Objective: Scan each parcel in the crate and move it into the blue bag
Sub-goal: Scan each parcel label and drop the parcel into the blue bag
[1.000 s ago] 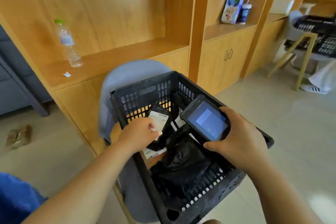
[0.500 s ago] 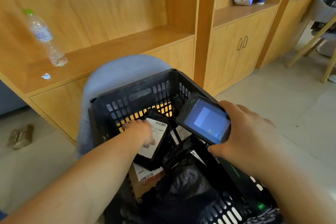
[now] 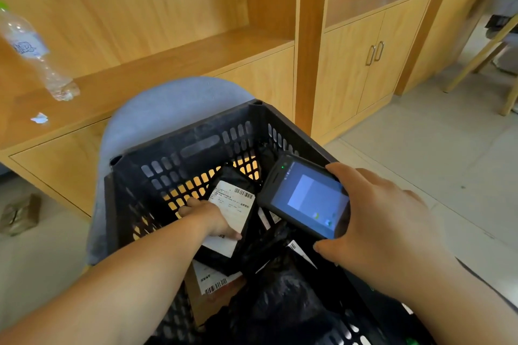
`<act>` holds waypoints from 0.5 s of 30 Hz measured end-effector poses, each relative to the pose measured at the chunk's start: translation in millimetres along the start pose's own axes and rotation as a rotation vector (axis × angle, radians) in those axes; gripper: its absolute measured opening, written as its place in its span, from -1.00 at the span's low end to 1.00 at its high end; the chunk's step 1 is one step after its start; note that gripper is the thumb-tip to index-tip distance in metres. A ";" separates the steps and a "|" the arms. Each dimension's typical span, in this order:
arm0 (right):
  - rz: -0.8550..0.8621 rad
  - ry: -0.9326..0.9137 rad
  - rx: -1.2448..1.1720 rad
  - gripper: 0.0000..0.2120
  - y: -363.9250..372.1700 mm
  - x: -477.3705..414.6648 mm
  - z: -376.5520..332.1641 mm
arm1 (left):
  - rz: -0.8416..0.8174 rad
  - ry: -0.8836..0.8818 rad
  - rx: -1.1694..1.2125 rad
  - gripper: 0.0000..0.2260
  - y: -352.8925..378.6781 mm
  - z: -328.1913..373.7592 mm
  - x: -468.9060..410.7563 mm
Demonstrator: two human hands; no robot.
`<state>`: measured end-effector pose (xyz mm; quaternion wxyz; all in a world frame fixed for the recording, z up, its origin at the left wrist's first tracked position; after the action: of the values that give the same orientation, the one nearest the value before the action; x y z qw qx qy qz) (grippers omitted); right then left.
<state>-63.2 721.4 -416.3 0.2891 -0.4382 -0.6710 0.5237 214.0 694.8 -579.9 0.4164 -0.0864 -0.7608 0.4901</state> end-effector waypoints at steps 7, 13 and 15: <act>0.011 0.051 0.031 -0.19 -7.2 10.1 6.6 | 0.019 0.136 0.404 -0.60 -18.8 -3.7 11.0; 0.023 0.088 0.030 -0.21 -19.6 30.5 2.0 | 0.052 0.202 0.514 -0.34 -30.6 -13.9 49.8; 0.041 0.100 0.021 -0.18 -25.1 40.6 -0.1 | 0.116 0.206 0.560 -0.29 -34.7 -23.1 65.1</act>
<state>-88.5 755.9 -395.1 0.3161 -0.4745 -0.6408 0.5141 198.6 728.0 -511.8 0.4704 -0.0609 -0.5436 0.6925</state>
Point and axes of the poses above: each hand's wrist, its own x-axis away from the middle knuckle, its own y-axis out of the palm, z = x × y, the point moved 2 cm from there along -x, towards the middle knuckle
